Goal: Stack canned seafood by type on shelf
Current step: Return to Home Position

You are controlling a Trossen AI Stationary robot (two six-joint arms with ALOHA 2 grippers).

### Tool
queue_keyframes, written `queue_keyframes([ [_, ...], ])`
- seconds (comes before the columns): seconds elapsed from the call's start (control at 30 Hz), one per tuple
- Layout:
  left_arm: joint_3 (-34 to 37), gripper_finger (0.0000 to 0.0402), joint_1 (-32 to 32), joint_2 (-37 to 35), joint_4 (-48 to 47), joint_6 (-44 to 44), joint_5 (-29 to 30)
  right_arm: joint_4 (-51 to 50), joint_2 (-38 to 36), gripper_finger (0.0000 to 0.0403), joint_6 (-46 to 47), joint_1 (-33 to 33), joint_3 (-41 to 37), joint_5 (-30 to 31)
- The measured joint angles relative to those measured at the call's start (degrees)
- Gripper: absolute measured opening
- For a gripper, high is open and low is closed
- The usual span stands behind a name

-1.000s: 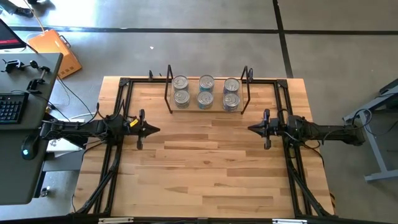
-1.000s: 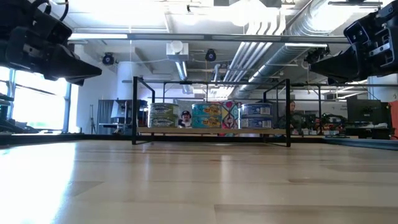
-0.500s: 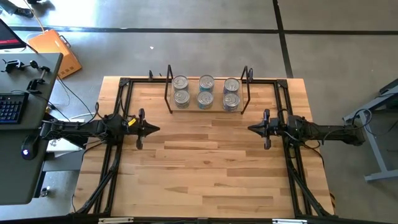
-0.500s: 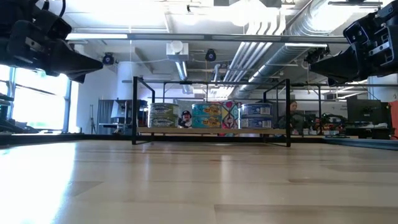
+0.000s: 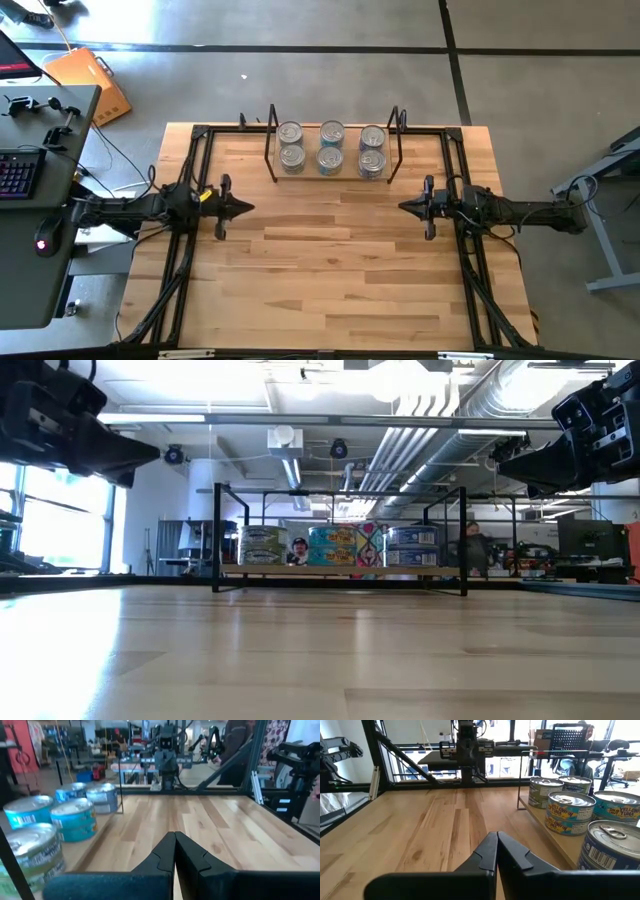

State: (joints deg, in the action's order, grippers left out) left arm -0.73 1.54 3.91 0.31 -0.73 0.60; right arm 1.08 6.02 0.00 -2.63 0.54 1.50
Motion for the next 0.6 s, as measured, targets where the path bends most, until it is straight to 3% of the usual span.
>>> queue_keyframes([
  [0.6, 0.0, 0.0000, 0.0, -3.7, -0.1, -2.4, -0.4, 0.0, 0.0, 0.0000, 0.0, 0.0, 0.0, 0.0],
])
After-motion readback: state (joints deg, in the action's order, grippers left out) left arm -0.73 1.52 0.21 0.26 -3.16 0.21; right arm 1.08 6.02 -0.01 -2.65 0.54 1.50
